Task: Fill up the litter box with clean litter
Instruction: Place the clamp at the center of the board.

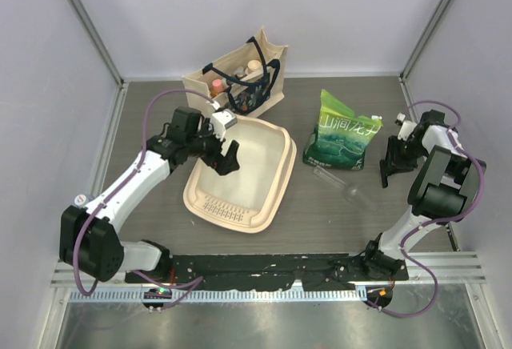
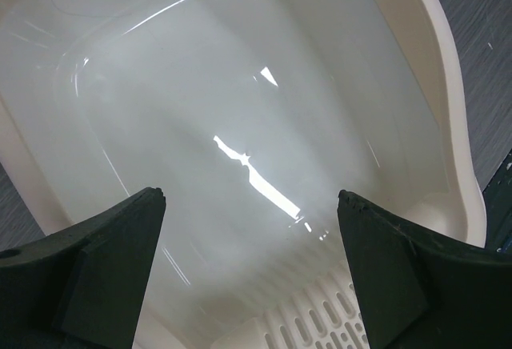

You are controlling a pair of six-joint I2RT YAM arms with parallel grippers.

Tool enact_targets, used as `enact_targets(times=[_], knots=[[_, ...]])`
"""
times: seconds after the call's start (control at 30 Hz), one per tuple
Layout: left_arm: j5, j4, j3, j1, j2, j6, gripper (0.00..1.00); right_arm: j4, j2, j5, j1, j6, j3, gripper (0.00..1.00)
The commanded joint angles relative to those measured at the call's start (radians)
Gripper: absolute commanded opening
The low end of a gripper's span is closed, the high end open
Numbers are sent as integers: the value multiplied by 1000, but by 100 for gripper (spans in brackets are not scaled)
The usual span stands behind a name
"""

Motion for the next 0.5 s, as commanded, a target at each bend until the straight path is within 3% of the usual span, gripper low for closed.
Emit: enact_targets(times=[0.0, 0.17, 0.2, 0.23, 0.27, 0.37, 0.4, 0.47], knots=[[38, -3, 43, -21, -28, 28, 94, 21, -19, -58, -6, 5, -26, 42], [41, -4, 49, -39, -32, 36, 94, 13, -35, -83, -13, 5, -33, 50], [43, -4, 62, -42, -30, 34, 94, 10, -39, -114, -17, 6, -30, 58], [43, -6, 69, -50, -29, 34, 95, 1, -48, -138, -32, 11, -15, 59], [43, -9, 78, -51, -28, 33, 95, -4, -62, -165, -39, 16, -4, 68], [43, -21, 118, -61, -22, 36, 95, -62, -68, -279, -66, 25, 52, 70], [44, -27, 137, -64, -19, 37, 95, -76, -71, -302, -72, 28, 65, 86], [49, -35, 167, -68, -13, 45, 95, -96, -79, -352, -83, 39, 82, 89]])
